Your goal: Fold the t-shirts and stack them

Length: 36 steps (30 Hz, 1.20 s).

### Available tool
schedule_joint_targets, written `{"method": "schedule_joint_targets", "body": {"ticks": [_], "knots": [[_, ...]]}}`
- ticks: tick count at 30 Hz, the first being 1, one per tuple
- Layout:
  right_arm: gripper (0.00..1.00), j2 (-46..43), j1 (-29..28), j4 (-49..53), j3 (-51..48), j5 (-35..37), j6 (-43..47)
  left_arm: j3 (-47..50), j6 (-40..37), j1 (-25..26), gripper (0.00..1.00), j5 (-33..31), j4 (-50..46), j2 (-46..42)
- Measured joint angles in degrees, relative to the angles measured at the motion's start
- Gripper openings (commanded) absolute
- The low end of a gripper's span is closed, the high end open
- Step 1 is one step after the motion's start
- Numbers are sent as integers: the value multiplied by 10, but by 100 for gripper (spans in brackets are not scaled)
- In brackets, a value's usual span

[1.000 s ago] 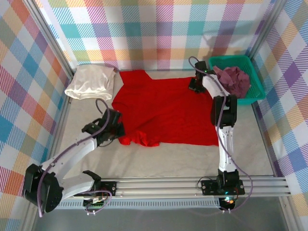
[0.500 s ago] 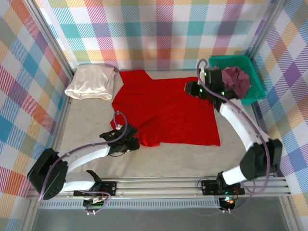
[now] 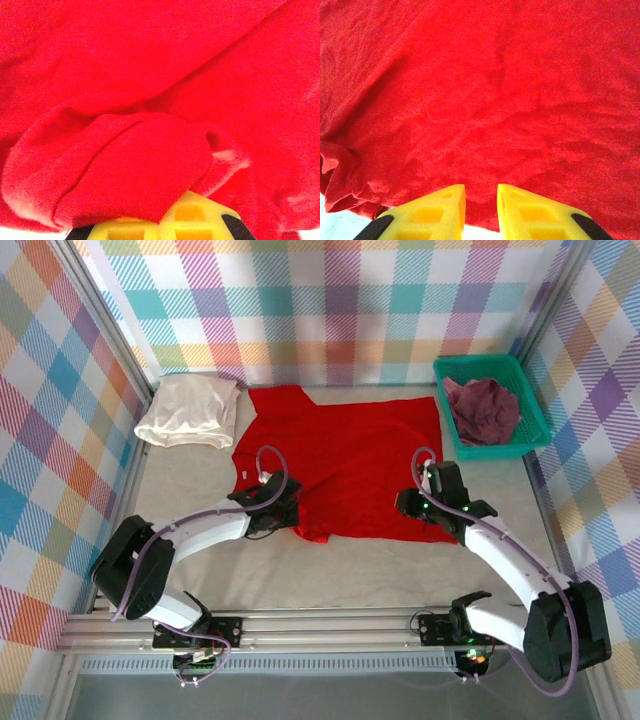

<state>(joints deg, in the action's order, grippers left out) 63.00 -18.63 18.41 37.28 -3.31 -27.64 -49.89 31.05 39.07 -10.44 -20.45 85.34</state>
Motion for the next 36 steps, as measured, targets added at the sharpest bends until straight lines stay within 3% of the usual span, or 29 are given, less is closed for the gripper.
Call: {"method": "schedule_joint_targets", "body": {"ticks": [7,12,14,18,21,24,32,36], "knots": [[25,45,0,61,4,38,0,-176,-69,0,0,-8,-168,14],[25,61,0,59,12,40,-3,-295,-140,-9,0,-2,-255,95],[25,76,0,56,26,40,-2,-341,-164,-14,13,-1,-273,147],[25,90,0,41,44,40,-2,-429,-201,-19,18,0,-290,243],[25,92,0,35,45,42,-2,-454,-215,-19,21,5,-282,266],[26,93,0,35,45,44,0,-409,-207,-20,39,0,-240,229],[26,93,0,35,45,45,14,-103,-142,-30,37,10,-126,-18],[26,93,0,32,43,44,16,-15,-102,-31,37,57,-68,-19]]}}
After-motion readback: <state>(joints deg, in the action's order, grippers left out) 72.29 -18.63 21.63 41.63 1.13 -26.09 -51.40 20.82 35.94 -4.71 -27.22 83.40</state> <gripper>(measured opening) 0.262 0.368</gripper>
